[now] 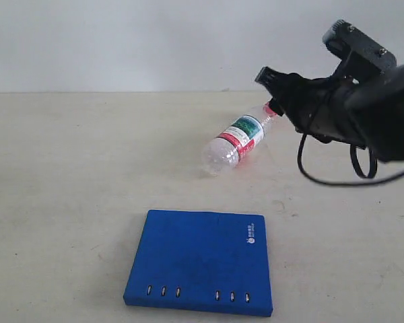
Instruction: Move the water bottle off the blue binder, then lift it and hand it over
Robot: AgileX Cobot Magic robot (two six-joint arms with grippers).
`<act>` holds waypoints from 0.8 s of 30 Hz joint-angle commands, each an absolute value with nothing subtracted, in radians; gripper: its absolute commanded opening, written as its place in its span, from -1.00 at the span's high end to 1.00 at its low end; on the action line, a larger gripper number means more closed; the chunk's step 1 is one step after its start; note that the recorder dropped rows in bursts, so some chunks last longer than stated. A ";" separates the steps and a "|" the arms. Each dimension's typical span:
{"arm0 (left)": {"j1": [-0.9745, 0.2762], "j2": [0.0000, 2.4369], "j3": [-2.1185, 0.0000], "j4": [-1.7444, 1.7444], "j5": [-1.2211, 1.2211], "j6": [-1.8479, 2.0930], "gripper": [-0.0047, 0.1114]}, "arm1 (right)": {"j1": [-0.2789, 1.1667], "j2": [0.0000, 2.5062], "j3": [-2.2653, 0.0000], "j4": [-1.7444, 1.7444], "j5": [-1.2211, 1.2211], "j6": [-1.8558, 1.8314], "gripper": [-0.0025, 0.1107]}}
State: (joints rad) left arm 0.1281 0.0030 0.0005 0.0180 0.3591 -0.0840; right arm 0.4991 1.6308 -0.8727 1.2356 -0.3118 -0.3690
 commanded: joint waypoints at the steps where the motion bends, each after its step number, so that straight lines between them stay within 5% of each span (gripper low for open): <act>1: 0.130 0.000 0.000 0.020 0.356 -0.081 0.83 | 0.278 1.795 -1.127 1.140 0.220 -0.343 0.05; 12: 0.130 0.000 0.000 0.020 0.356 -0.081 0.83 | 0.170 2.133 -1.636 1.138 0.350 -0.269 0.05; 24: 0.130 0.000 0.000 0.020 0.356 -0.081 0.83 | 0.127 2.255 -1.717 1.041 0.476 -0.240 -0.06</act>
